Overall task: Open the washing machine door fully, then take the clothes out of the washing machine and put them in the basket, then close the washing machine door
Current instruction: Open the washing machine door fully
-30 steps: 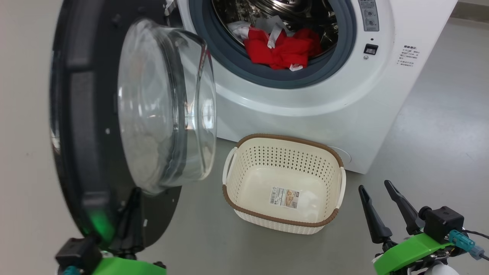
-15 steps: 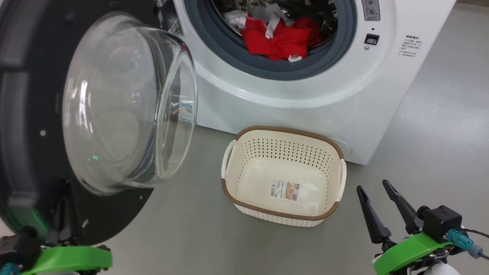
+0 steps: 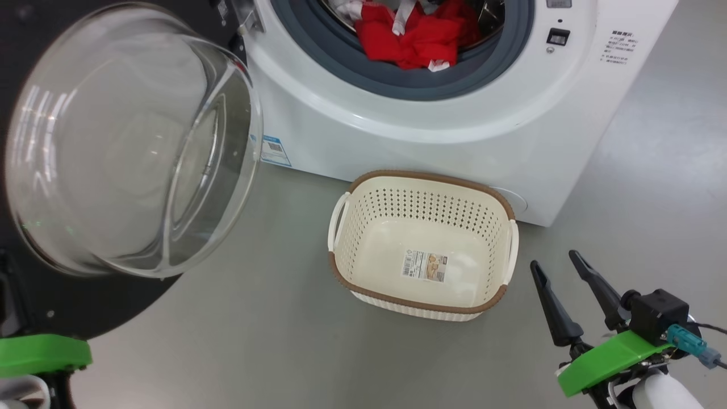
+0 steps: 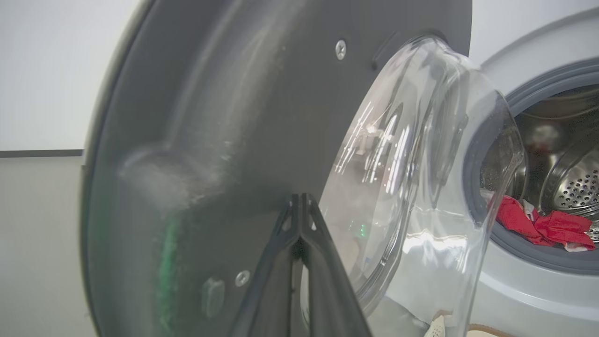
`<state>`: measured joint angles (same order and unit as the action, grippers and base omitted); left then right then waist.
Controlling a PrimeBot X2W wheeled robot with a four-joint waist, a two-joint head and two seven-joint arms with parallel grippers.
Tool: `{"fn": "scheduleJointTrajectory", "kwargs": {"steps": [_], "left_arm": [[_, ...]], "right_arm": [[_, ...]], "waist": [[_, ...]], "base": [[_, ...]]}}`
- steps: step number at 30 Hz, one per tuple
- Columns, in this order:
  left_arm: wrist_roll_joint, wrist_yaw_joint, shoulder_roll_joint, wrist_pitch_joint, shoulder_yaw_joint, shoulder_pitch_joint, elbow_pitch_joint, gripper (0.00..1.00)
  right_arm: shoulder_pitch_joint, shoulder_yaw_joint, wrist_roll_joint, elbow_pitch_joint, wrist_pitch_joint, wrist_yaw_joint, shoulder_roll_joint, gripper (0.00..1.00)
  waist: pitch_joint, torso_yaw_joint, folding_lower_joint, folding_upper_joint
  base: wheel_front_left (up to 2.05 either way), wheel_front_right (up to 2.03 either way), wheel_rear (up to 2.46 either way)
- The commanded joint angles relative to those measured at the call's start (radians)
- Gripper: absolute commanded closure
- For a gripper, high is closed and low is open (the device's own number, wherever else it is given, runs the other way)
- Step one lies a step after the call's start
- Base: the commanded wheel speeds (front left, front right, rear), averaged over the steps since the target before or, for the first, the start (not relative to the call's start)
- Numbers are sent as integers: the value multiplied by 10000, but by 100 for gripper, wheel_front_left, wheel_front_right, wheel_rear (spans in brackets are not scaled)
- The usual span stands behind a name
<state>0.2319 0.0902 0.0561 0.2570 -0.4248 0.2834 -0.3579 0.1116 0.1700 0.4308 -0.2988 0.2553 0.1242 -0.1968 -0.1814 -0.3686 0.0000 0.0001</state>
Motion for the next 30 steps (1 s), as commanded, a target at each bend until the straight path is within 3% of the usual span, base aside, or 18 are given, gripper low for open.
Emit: {"fn": "scheduleJointTrajectory", "kwargs": {"steps": [1, 21, 30], "left_arm": [[-193, 32, 588, 48, -557, 439, 66, 100], [-578, 357, 1619, 48, -3028, 2517, -2072, 100], [-851, 393, 1953, 48, -3423, 3024, -2430, 100]], "right_arm": [[397, 181, -4, 252, 65, 65, -161, 0], [1071, 59, -128, 349, 65, 65, -369, 0], [1340, 50, -174, 423, 65, 65, -374, 0]], "waist": [[-157, 3, 0, -1], [-1244, 445, 0, -1], [-1572, 568, 0, -1]], "base": [[0, 0, 0], [0, 0, 0], [0, 0, 0]]}}
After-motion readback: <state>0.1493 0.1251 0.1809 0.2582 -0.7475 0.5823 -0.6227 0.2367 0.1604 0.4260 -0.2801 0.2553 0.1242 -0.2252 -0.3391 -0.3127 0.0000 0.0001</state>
